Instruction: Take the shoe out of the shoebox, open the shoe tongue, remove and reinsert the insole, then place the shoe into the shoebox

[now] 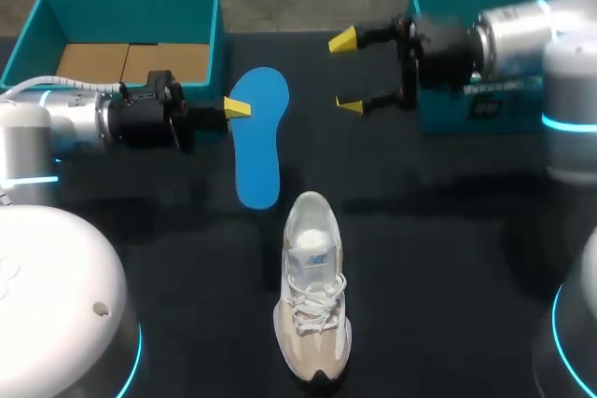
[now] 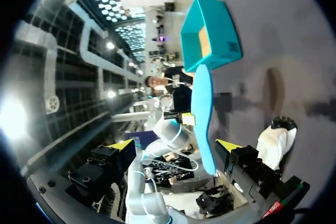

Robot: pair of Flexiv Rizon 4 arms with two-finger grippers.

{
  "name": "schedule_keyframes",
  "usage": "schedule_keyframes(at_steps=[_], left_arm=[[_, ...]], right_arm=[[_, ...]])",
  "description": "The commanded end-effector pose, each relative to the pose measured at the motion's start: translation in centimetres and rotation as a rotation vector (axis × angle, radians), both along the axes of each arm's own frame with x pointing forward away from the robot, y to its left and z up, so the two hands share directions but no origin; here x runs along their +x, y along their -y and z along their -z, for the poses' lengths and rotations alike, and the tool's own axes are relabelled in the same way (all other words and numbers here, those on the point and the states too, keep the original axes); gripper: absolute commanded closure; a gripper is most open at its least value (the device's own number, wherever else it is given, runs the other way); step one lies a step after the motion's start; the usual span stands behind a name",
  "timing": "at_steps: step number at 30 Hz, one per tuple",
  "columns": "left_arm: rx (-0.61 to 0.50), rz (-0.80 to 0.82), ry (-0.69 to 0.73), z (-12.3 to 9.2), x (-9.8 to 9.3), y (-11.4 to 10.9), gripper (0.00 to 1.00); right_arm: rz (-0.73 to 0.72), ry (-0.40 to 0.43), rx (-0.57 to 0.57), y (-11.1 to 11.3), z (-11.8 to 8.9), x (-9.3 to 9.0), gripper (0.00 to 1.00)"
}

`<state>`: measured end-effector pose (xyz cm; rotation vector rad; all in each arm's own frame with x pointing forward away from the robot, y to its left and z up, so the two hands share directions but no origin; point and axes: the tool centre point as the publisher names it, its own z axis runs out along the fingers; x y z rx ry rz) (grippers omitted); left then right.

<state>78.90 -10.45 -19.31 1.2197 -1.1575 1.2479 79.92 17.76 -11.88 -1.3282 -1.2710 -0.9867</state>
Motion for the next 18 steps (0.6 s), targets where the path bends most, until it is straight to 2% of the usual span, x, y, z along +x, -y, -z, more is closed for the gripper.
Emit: schedule_keyframes(at_steps=[1,4,18], left_arm=[[0.002,0.003,-0.001,0.0,0.0,0.0,1.0],[0.002,0.003,-0.001,0.0,0.0,0.0,1.0],[0.002,0.003,-0.001,0.0,0.0,0.0,1.0]], right_arm=[[-0.084,-0.043,-0.266,-0.4,-2.9,0.9,0.0],[-0.115,-0.054,-0.38,-1.0,-4.6,1.0,0.0],[-0.134,-0.067,-0.803,-2.6,-8.4,-0.1,0.0]])
